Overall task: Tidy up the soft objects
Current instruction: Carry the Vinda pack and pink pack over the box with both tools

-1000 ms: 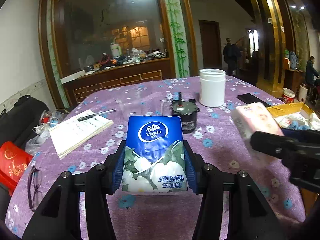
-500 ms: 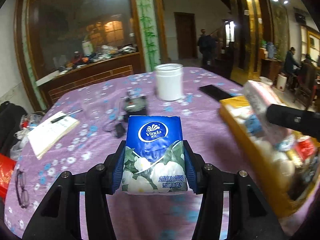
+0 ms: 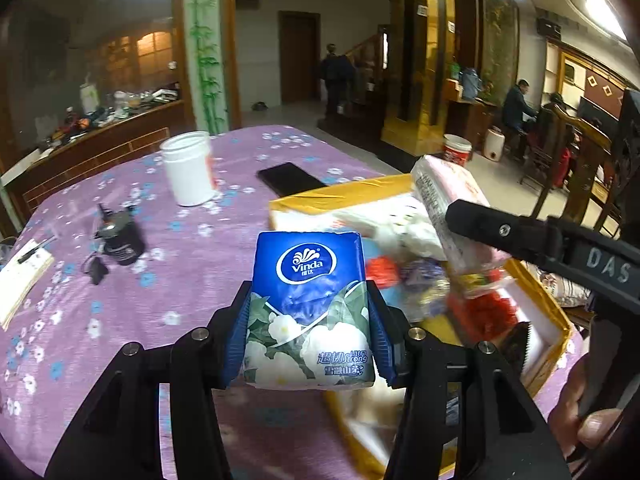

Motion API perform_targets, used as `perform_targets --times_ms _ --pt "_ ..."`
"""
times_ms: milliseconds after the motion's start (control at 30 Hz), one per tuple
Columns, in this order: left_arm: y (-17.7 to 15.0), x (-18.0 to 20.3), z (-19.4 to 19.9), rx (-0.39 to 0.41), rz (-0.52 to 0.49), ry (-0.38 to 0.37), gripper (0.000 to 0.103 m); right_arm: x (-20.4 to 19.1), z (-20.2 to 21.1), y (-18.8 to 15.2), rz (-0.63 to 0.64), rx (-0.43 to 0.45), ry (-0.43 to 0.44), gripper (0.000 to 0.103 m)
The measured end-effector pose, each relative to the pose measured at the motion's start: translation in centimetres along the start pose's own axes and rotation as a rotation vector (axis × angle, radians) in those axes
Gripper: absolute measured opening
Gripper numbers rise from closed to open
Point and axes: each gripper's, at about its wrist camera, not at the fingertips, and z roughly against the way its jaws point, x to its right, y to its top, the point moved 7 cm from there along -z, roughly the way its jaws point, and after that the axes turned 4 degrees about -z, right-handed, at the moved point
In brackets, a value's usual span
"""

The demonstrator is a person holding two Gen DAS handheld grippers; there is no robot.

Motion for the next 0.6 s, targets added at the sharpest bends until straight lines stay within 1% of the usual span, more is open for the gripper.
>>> perform_targets --times_ms 200,400,600 --pt "0.2 2.6 -1.2 -0.026 -0.024 -0.016 0.05 3.6 0.7 0.2 -0.026 -0.016 -0.036 0.052" --pt "0.1 5.2 -3.1 -0.064 -0.057 -0.008 0.05 6.0 1.0 0.1 -0.019 -0.035 -0.07 0.052" --pt "-0.2 6.5 -4.1 -0.081 -0.088 0.012 0.05 8.3 0.8 -0.2 -0.023 -0.068 -0.098 0.052"
